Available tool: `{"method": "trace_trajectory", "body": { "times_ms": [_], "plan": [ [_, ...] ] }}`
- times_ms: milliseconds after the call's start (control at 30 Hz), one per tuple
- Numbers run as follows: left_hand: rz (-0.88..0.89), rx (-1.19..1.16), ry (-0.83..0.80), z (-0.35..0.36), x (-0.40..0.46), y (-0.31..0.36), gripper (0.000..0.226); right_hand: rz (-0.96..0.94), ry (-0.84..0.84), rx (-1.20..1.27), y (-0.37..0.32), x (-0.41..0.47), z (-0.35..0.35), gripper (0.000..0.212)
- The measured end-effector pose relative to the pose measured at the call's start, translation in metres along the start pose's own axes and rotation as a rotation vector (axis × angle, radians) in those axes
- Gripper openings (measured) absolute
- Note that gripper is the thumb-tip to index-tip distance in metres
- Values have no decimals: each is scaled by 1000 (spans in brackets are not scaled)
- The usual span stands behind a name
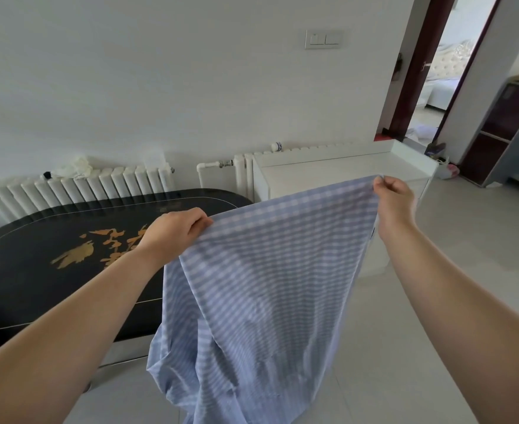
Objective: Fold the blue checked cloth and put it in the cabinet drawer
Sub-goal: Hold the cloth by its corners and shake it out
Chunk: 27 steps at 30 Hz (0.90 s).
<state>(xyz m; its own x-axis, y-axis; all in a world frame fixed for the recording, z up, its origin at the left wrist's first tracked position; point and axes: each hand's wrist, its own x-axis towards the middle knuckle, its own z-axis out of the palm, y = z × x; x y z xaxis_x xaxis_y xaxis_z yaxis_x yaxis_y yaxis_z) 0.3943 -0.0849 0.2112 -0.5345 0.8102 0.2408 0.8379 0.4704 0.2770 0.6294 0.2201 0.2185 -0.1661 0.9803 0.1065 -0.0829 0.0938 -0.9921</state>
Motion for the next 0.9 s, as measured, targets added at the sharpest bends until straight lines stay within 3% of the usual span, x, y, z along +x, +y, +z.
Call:
{"method": "trace_trajectory", "body": {
  "times_ms": [100, 233, 400, 567, 767, 900],
  "plan": [
    [-25, 57, -37, 1, 2, -2, 26, -38, 25, -101, 3, -2, 7, 9],
    [-171, 44, 7, 8, 17, 11, 31, -161, 101, -488, 2, -22, 23, 20],
    [-296, -25, 88, 10, 36, 39, 30, -373, 119, -567, -5, -71, 48, 19],
    [-186, -85, 83, 13, 33, 66, 34, -710, -243, -648, 1, -129, 63, 12],
    [74, -83, -67, 8, 23, 86, 31, -630, -803, -654, -10, -126, 62, 7],
    [174, -96, -52, 7, 18, 88, 20, -597, -987, -637, -14, -132, 67, 10]
  ]
}}
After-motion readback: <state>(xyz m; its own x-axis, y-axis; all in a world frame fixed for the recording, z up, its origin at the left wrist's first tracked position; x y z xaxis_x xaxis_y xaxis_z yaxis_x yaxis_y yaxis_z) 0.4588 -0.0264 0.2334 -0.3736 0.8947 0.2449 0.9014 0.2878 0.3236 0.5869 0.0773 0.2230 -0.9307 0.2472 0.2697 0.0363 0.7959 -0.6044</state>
